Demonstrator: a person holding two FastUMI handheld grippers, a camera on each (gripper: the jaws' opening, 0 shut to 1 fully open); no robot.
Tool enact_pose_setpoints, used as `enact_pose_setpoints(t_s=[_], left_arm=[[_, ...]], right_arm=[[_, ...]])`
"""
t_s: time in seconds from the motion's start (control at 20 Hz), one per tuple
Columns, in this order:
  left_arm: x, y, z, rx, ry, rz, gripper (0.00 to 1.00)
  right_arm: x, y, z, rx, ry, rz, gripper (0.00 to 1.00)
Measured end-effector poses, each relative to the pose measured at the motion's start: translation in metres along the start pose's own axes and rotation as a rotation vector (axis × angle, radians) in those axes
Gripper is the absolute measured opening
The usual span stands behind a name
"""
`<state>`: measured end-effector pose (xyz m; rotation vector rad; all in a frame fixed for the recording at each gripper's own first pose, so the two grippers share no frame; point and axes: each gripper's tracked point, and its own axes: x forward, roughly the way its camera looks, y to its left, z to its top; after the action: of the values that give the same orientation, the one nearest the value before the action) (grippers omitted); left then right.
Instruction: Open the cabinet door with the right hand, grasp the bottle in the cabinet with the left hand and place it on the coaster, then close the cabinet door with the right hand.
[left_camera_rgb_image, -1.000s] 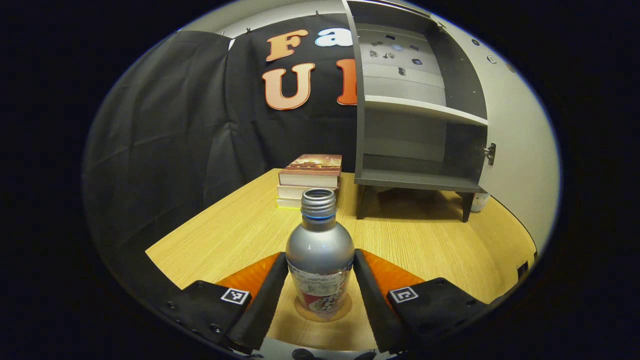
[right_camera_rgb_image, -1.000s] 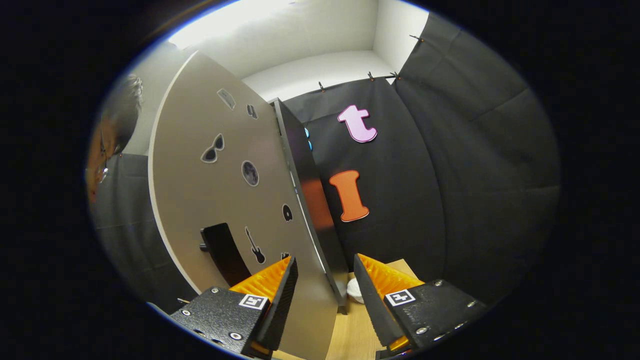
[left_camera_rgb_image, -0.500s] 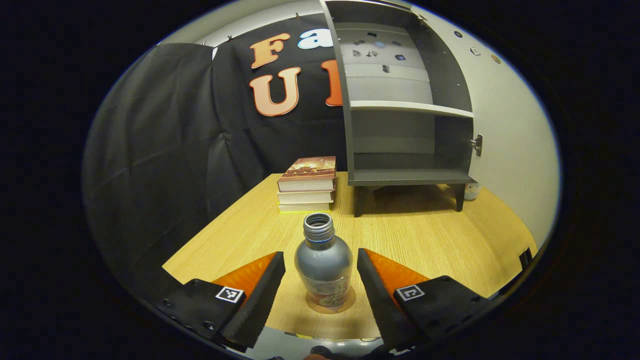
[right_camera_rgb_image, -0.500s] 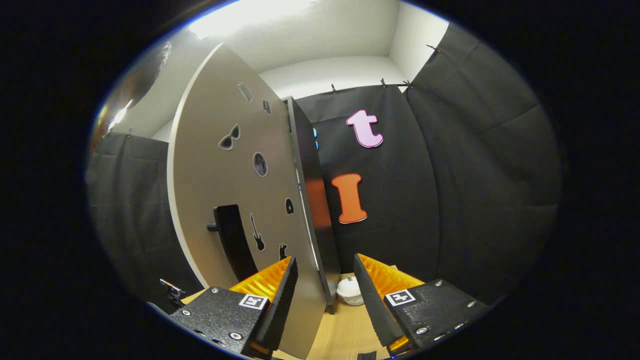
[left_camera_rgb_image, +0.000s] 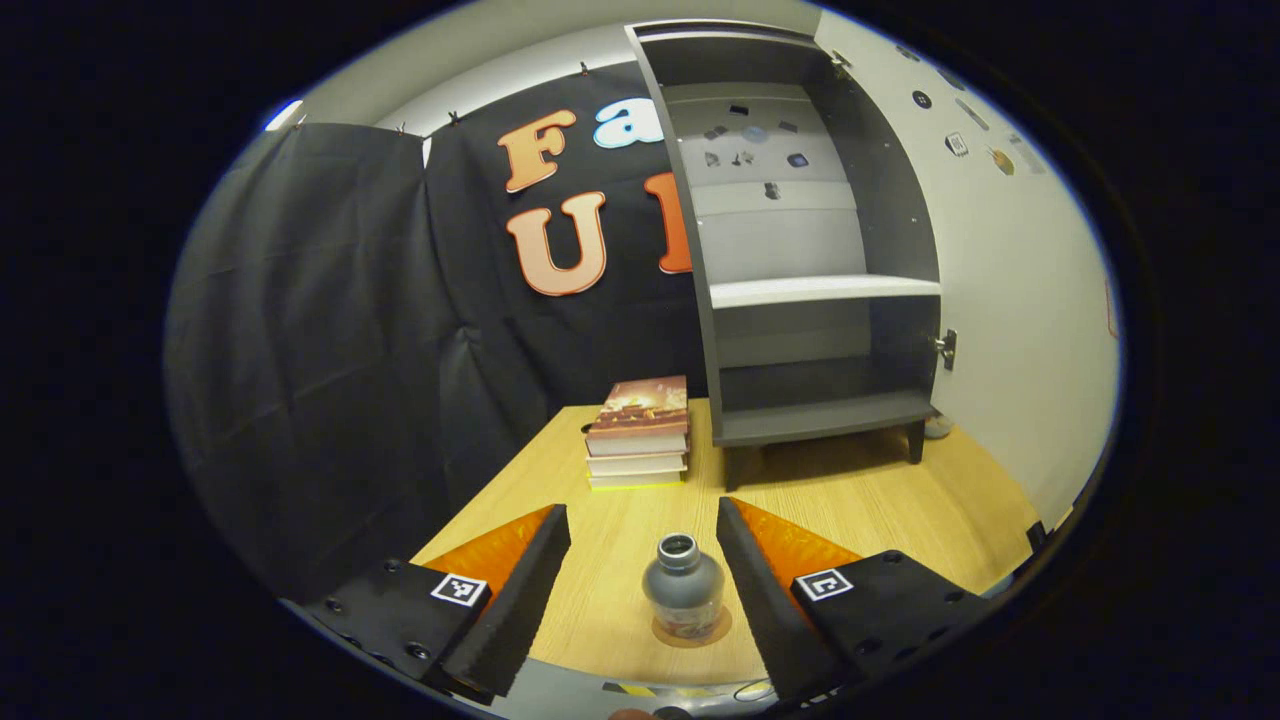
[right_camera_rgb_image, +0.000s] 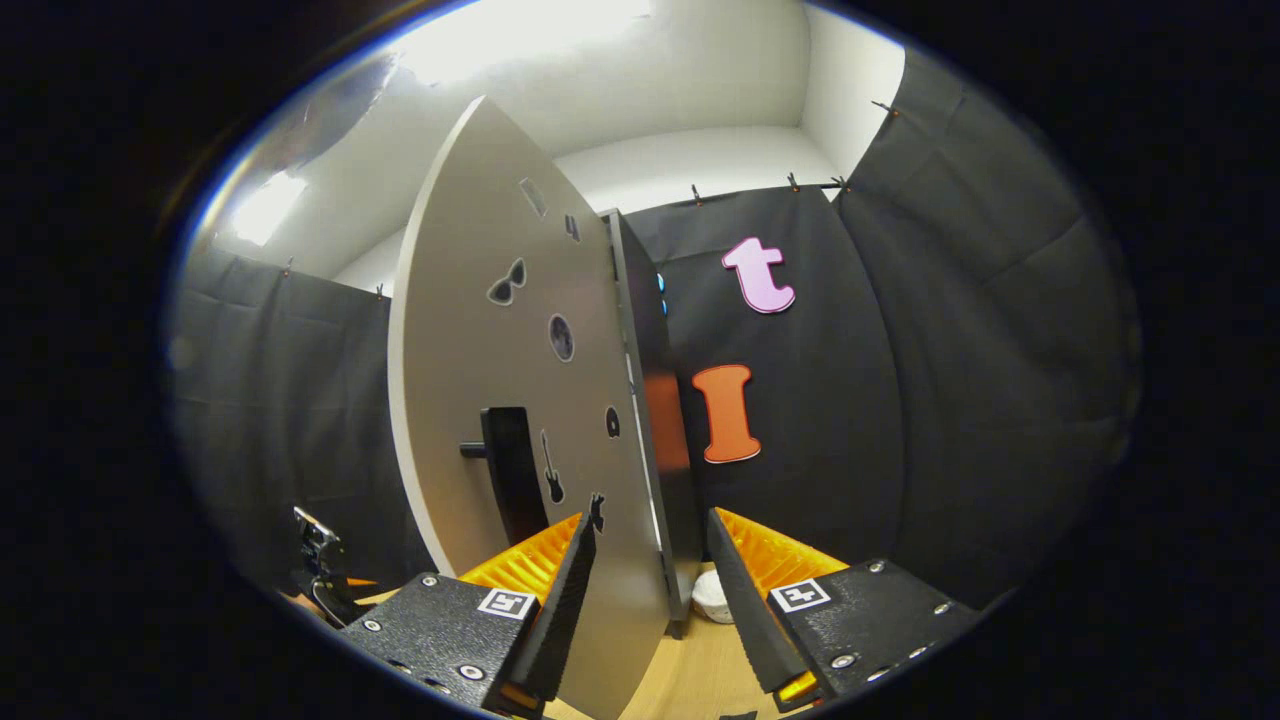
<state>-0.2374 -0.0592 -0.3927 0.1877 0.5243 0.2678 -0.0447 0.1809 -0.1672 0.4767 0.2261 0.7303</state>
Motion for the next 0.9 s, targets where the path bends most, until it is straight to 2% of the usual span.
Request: enact_pose_setpoints(t_s=[0.25, 0.3, 0.35, 0.4, 0.45, 0.5, 0.55, 0.6, 0.65, 0.9], left_arm=[[0.003, 0.021, 0.055, -0.094, -0.057, 0.038, 0.96], [0.004, 0.022, 0.064, -0.093, -0.063, 0.032, 0.96], [0.006, 0.022, 0.072, -0.092, -0.070, 0.022, 0.96], [0.008, 0.021, 0.081, -0.096, -0.076, 0.012, 0.96], [0.010, 0.022, 0.088, -0.102, -0.082, 0.003, 0.96], [0.012, 0.021, 0.097, -0.106, -0.091, -0.011, 0.96], [0.014, 0.020, 0.106, -0.103, -0.108, -0.030, 0.96], [0.016, 0.020, 0.115, -0.096, -0.125, -0.048, 0.96], [0.019, 0.022, 0.118, -0.093, -0.130, -0.062, 0.96], [0.033, 0.040, 0.142, -0.122, -0.162, -0.118, 0.96]], right_arm=[[-0.006, 0.014, -0.003, 0.030, 0.021, 0.058, 0.71], [-0.008, 0.017, -0.002, 0.031, 0.023, 0.068, 0.80], [-0.008, 0.020, -0.002, 0.030, 0.026, 0.083, 0.71], [-0.010, 0.023, -0.001, 0.025, 0.032, 0.097, 0.80], [-0.012, 0.023, -0.002, 0.019, 0.039, 0.102, 0.69], [-0.011, 0.023, -0.004, 0.018, 0.058, 0.102, 0.69], [-0.010, 0.023, -0.005, 0.024, 0.073, 0.104, 0.78], [-0.010, 0.026, -0.007, 0.030, 0.078, 0.109, 0.78], [-0.012, 0.029, -0.006, 0.037, 0.080, 0.112, 0.68], [-0.014, 0.053, -0.011, 0.026, 0.089, 0.152, 0.67]])
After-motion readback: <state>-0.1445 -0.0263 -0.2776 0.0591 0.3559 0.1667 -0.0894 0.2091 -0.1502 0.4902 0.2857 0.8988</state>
